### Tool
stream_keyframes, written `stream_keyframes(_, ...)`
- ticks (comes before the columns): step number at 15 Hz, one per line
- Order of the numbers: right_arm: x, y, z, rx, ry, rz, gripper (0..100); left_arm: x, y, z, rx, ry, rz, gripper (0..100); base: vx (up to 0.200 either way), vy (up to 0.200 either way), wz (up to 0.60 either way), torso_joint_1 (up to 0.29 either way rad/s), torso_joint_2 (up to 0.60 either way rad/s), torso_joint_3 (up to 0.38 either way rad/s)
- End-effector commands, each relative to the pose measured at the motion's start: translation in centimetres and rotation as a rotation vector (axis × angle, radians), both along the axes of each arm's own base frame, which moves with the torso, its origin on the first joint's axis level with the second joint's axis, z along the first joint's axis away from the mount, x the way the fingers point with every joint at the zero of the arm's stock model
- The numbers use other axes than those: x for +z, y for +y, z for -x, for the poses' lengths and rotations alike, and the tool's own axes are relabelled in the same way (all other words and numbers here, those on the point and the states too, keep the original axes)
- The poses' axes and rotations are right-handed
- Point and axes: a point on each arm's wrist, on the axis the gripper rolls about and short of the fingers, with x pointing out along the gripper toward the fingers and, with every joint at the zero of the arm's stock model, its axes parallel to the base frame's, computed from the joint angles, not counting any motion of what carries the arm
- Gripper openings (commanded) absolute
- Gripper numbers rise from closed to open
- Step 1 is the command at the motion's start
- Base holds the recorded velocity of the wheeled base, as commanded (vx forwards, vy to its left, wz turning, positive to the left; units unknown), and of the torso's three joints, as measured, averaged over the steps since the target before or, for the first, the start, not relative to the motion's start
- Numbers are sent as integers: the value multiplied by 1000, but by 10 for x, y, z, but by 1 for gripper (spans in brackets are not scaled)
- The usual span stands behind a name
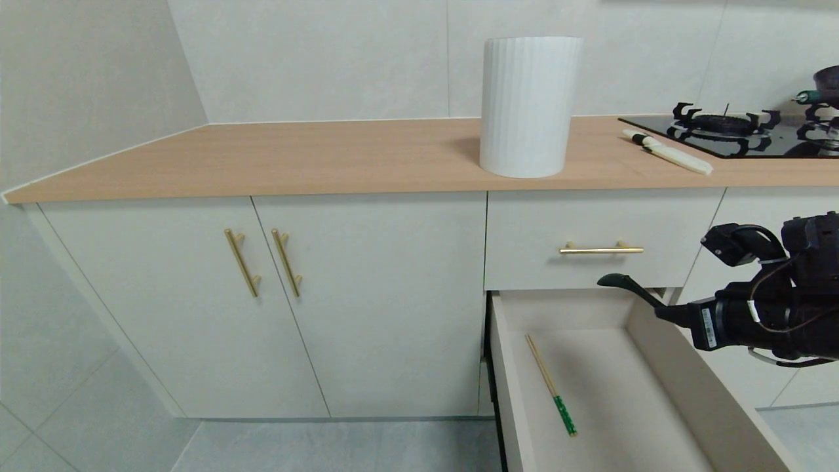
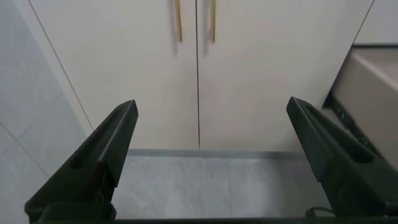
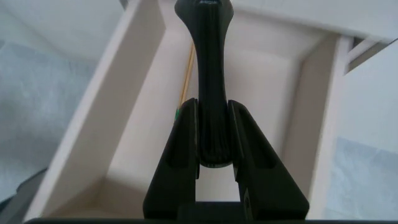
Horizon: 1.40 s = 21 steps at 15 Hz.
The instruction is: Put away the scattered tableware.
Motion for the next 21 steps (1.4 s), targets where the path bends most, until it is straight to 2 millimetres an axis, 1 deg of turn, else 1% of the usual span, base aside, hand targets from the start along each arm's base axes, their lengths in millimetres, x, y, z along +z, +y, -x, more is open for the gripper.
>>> stream_keyframes(1, -4, 0, -2, 8, 12, 12, 0, 0, 0, 0, 0, 0, 0, 100, 0, 0, 0, -41, 163, 115)
stream_keyframes(4, -7, 1, -2, 18, 20, 23, 0, 0, 0, 0, 0, 0, 0, 100, 0, 0, 0, -8, 42, 24)
stream_keyframes(6, -13, 3, -6, 24, 44, 27, 0, 0, 0, 0, 0, -1, 0, 100, 0, 0, 0, 0, 0, 0)
stream_keyframes(9, -47, 9, -26, 31, 166, 48, 0, 0, 0, 0, 0, 0, 0, 100, 0, 0, 0, 0, 0, 0)
stream_keyframes(10, -56, 10, -31, 32, 195, 52, 0, 0, 0, 0, 0, 0, 0, 100, 0, 0, 0, 0, 0, 0)
stream_keyframes(12, -94, 13, -57, 18, 279, 57, 0, 0, 0, 0, 0, 0, 0, 100, 0, 0, 0, 0, 0, 0)
stream_keyframes(13, -103, 14, -60, 16, 296, 57, 0, 0, 0, 0, 0, -1, 0, 100, 0, 0, 0, 0, 0, 0)
stream_keyframes(14, -125, 15, -68, -2, 328, 64, 0, 0, 0, 0, 0, 0, 0, 100, 0, 0, 0, 0, 0, 0)
stream_keyframes(17, -161, 16, -82, -58, 338, 99, 0, 0, 0, 0, 0, -1, 0, 100, 0, 0, 0, 0, 0, 0)
stream_keyframes(18, -172, 16, -85, -70, 335, 99, 0, 0, 0, 0, 0, 0, 0, 100, 0, 0, 0, 0, 0, 0)
stream_keyframes(21, -184, 16, -89, -99, 326, 90, 0, 0, 0, 0, 0, -1, 0, 100, 0, 0, 0, 0, 0, 0)
